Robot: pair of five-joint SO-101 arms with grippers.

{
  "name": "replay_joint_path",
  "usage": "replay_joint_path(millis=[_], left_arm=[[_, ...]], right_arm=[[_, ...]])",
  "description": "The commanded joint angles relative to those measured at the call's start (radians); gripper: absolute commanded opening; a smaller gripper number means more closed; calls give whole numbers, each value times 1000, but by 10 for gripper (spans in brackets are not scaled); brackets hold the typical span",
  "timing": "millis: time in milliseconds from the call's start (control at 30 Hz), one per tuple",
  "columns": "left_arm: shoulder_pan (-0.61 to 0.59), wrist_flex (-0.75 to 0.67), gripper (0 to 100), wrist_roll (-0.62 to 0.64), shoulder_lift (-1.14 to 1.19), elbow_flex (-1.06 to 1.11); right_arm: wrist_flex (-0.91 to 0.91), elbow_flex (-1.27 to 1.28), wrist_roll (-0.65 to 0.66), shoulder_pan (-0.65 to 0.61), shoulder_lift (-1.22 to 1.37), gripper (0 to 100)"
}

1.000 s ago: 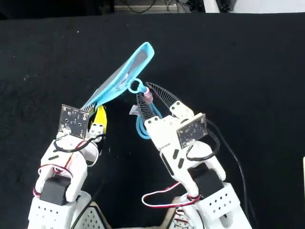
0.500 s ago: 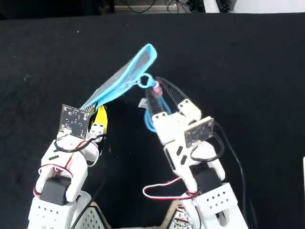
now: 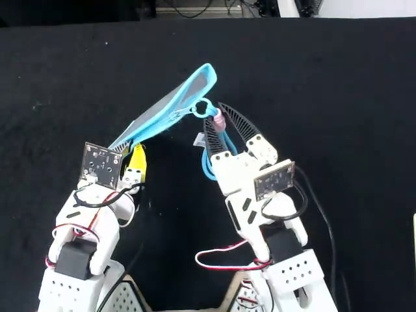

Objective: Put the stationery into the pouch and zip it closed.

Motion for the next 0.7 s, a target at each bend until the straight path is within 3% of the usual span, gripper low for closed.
replay_joint_path(millis=[0, 133, 367, 667], left_arm=[[-28, -12, 30, 9, 6, -10], [-25, -12, 30, 9, 6, -10], [-33, -12, 30, 9, 6, -10], [-33, -12, 30, 8, 6, -10]], right_arm=[[-31, -12, -12, 12, -7, 11], [9, -24, -8, -3, 7, 11], [249, -205, -12, -3, 148, 11], [267, -216, -12, -2, 176, 11]])
